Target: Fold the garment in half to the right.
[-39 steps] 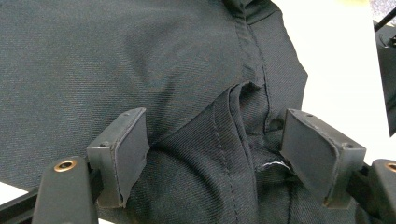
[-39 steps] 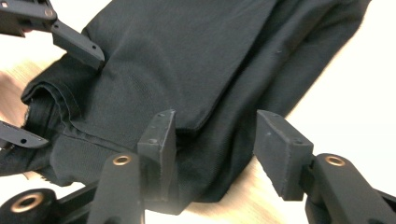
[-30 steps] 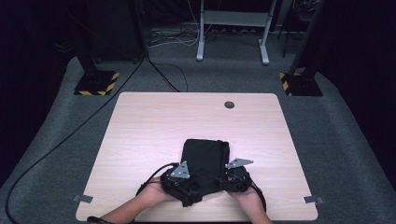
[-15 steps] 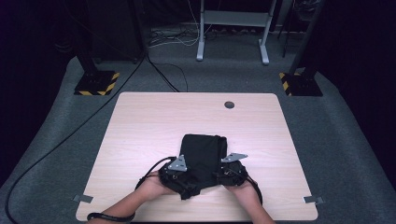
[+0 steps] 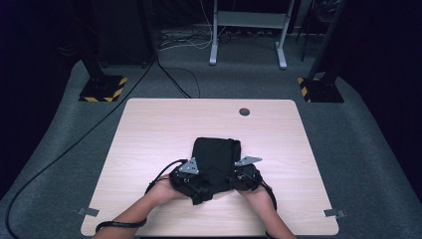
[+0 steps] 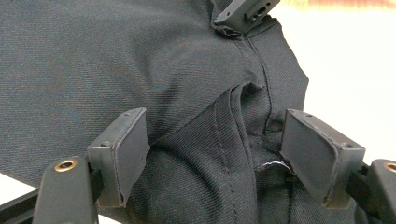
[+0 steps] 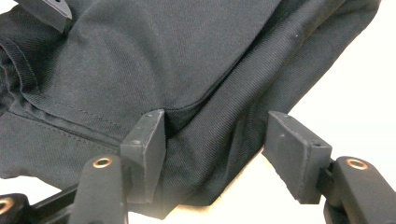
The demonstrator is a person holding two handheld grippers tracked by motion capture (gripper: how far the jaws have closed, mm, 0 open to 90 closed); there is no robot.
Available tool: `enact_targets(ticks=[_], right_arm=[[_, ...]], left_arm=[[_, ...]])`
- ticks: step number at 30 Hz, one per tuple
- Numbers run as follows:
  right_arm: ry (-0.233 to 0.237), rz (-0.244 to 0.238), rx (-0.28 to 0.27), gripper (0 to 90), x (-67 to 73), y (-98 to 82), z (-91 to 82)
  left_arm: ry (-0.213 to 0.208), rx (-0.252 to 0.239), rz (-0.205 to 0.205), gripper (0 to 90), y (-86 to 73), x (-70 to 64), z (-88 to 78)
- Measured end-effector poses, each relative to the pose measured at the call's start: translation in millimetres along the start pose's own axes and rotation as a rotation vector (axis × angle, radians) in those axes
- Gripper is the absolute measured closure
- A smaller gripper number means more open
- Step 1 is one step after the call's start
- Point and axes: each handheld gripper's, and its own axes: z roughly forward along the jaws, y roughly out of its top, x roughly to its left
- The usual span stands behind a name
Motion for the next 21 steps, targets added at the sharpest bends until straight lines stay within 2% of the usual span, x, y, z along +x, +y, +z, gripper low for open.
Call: enact_targets(ticks=[12,18,21], right_arm=[[0.002,-0.006,0.005,34.9,-3.2,2.0,1.1],[0.004,0.006,0.006,31.6,-4.3,1.1,0.3],[0.004,-0.001,0.010,29.7,-5.2,1.8,-3.3]], left_arm=[[0.008,-0.016,-0.015,22.7,-1.0,0.2,0.1],[0.011,-0.017,-0.016,22.4,-0.9,-0.3,-0.3],[0.008,-0.023,-0.043,21.7,0.2,-0.6,-1.6]])
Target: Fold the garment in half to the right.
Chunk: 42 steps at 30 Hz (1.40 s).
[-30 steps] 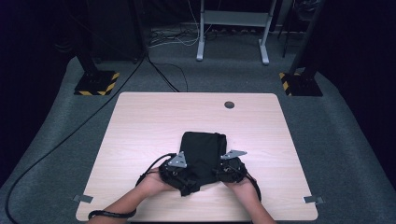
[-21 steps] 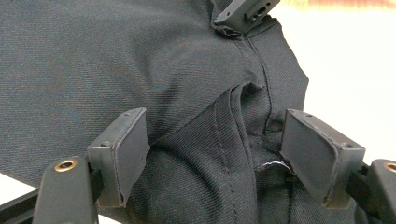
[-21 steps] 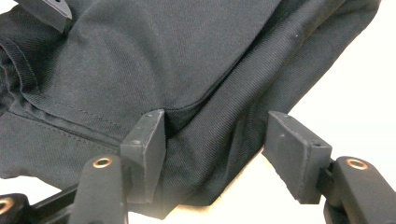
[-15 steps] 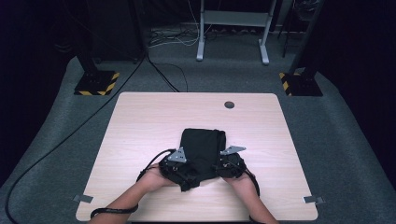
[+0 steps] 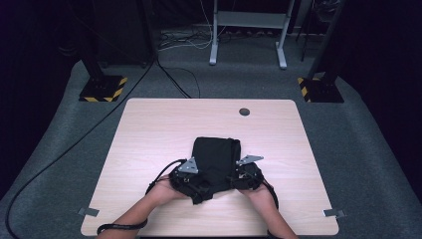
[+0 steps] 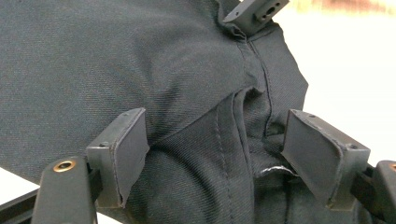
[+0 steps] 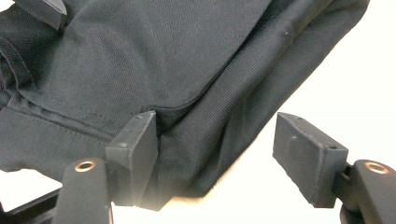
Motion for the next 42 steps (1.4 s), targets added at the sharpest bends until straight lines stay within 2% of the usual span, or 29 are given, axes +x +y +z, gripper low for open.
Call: enact_targets(ticks=[5,9,10,14,20,27,35,42], right_arm=[[-0.001,0.015,-0.016,24.2,-2.6,0.4,-11.4],[0.000,0.037,-0.036,22.1,-5.8,0.2,-19.9],[0.002,0.043,-0.040,22.0,-6.0,0.0,-21.8],[0.007,0.050,-0.054,20.4,-5.2,1.0,-28.1],[0.016,0.025,-0.078,19.7,1.1,3.3,-39.8],[0.042,0.014,-0.117,17.3,6.6,3.7,-53.7],[0.039,0.004,-0.124,16.2,8.2,-1.8,-59.0],[0.034,0.030,-0.129,16.1,1.7,-9.9,-61.4]], left_arm=[[-0.024,-0.021,-0.057,18.5,3.0,1.0,-5.2],[-0.020,-0.039,-0.057,16.7,4.9,-0.1,-9.3],[-0.015,-0.057,-0.056,16.6,6.4,-1.0,-12.8],[-0.004,-0.077,-0.051,16.9,8.8,-2.0,-18.4],[0.028,-0.121,-0.051,16.3,11.3,-1.5,-31.0],[0.065,-0.168,-0.079,14.7,8.5,2.7,-46.4],[0.100,-0.183,-0.117,14.7,0.8,8.8,-54.0],[0.126,-0.178,-0.148,14.7,-8.1,15.0,-57.5]])
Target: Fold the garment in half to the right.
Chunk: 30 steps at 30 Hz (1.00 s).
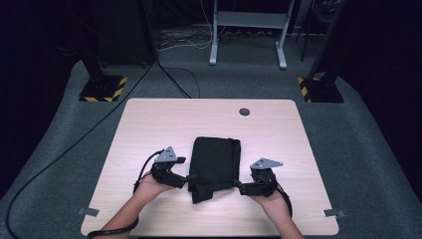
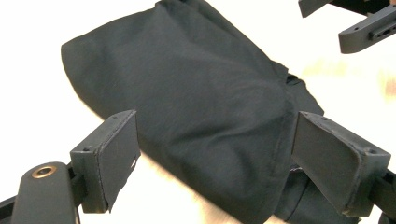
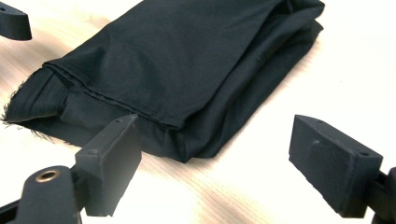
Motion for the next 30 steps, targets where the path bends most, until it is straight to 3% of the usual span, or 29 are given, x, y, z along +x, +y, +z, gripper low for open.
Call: enact_targets(ticks=[13,30], right_arm=[[-0.037,0.069,-0.001,15.9,-19.8,-21.8,5.1],[-0.051,0.101,-0.004,15.7,-30.4,-30.4,2.6]], left_arm=[[0.043,0.010,-0.051,14.6,-12.1,14.2,-5.7],[0.100,0.040,-0.113,14.5,-28.9,32.4,-11.5]])
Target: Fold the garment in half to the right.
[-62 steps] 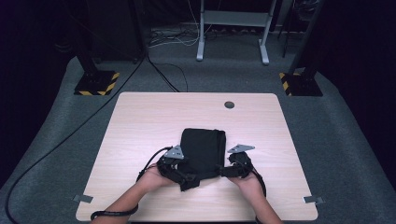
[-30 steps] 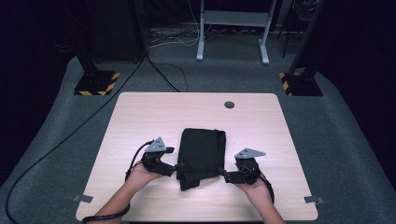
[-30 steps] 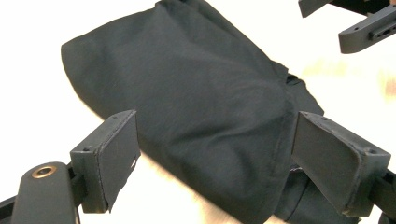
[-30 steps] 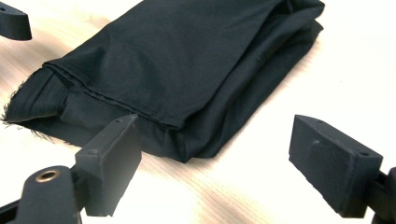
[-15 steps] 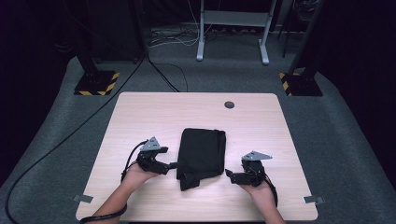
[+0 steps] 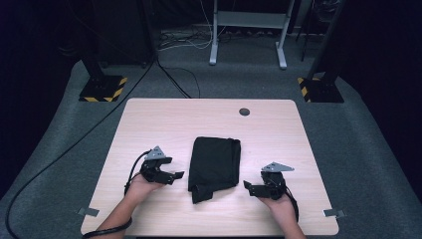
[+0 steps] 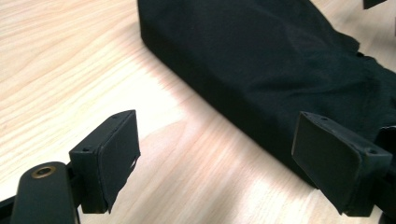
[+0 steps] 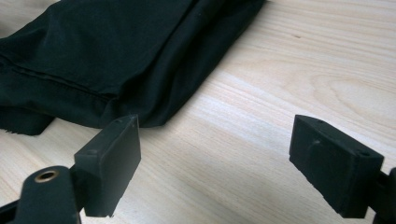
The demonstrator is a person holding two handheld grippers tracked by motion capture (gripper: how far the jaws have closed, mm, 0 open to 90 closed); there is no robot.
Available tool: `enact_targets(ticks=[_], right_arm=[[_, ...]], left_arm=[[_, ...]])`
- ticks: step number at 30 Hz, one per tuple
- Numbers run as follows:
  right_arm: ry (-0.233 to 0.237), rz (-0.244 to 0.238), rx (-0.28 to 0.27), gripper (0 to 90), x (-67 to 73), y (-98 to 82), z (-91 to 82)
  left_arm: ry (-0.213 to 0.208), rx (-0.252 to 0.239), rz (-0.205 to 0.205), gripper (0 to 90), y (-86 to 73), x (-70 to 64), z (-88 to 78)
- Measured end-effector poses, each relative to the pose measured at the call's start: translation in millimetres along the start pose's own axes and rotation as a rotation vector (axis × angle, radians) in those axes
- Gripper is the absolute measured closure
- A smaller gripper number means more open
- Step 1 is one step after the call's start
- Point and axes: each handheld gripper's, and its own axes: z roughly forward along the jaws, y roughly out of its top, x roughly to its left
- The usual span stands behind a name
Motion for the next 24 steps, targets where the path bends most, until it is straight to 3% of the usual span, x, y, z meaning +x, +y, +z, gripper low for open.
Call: enact_targets(ticks=[17,22,24], right_arm=[[-0.050,0.005,0.019,15.2,-15.6,-1.8,2.2],[-0.064,0.021,0.004,12.8,-20.7,-3.0,2.1],[-0.071,0.027,0.002,10.7,-21.4,-3.2,1.9]], left_arm=[[0.064,-0.001,-0.072,14.3,-13.2,20.5,-11.7],[0.125,-0.003,-0.134,14.2,-17.1,29.4,-15.2],[0.129,-0.006,-0.144,14.0,-17.2,30.8,-15.2]])
